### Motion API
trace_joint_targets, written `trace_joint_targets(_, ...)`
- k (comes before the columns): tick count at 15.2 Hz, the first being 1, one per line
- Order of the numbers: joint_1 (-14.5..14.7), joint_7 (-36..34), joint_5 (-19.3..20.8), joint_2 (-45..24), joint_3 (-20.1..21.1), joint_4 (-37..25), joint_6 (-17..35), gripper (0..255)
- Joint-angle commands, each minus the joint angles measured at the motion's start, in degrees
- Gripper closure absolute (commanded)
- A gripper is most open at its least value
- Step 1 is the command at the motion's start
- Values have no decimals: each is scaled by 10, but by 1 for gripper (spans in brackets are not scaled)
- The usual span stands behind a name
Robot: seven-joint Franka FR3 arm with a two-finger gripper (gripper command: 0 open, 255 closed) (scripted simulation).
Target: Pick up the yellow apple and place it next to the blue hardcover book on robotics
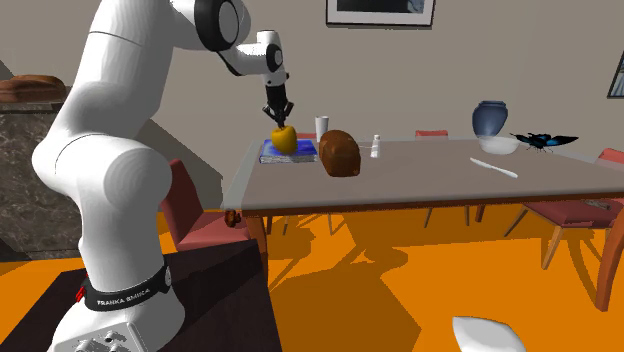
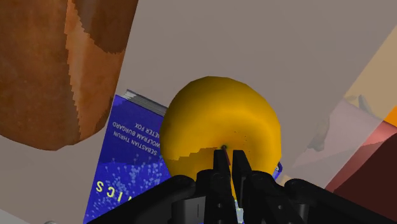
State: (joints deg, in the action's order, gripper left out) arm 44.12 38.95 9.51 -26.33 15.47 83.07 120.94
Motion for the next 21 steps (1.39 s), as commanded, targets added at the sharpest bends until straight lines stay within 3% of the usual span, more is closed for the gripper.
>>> trace_joint_targets(1,1,-2,2,-3,-1,10,13,255)
trace_joint_targets(7,1,-7,8,-15,-4,40,55,255)
trace_joint_targets(15,1,-7,8,-15,-4,40,55,255)
trace_joint_targets(16,1,-8,8,-15,-4,41,56,0)
trace_joint_targets(21,1,-7,8,-15,-4,40,55,0)
